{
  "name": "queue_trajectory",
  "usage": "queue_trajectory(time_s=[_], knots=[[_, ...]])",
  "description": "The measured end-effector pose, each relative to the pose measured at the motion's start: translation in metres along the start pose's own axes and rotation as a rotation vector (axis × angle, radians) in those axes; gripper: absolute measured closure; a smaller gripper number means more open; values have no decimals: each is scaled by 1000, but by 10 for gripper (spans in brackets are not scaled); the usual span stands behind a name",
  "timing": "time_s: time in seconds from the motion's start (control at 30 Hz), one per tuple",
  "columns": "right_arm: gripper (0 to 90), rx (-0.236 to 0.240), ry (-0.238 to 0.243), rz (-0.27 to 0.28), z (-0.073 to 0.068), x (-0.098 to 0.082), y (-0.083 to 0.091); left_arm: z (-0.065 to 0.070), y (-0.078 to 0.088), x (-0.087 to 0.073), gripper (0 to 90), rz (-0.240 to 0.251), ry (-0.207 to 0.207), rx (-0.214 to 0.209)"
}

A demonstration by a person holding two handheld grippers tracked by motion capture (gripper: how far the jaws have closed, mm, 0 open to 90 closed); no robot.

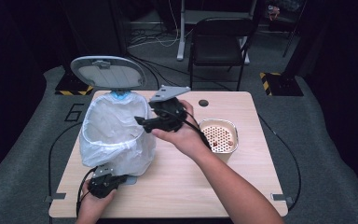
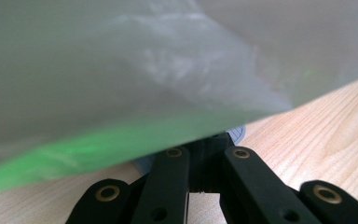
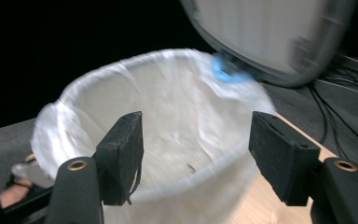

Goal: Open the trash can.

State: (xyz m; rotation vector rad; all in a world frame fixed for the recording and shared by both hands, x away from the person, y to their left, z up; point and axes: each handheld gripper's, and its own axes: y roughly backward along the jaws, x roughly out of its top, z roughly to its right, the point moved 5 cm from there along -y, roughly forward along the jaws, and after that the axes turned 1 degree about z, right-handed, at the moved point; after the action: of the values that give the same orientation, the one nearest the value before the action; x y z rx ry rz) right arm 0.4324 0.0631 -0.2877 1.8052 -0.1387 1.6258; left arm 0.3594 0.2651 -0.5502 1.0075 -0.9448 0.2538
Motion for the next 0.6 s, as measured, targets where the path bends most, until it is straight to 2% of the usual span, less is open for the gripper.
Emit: queue_trajectory(time_s=[0.1,0.17,0.23,0.3,0.4,0.43,0.6], knots=[[403,-51,-7,-13,15,-15,19,0,0,0,900,-2,-2,0],[442,-86,-9,-26,29,-29,30,1,0,0,900,5,7,-1],[493,-140,-5,-47,46,-44,38,1,0,0,900,6,5,-3],[514,-164,-30,-86,65,-66,47,1,0,0,900,5,5,-2],[530,-236,-40,-128,91,-95,59,1,0,0,900,5,5,-3],[534,-256,-40,-132,98,-100,62,1,0,0,900,6,5,-3],[546,-356,-102,-173,136,-136,74,1,0,0,900,6,5,-3]])
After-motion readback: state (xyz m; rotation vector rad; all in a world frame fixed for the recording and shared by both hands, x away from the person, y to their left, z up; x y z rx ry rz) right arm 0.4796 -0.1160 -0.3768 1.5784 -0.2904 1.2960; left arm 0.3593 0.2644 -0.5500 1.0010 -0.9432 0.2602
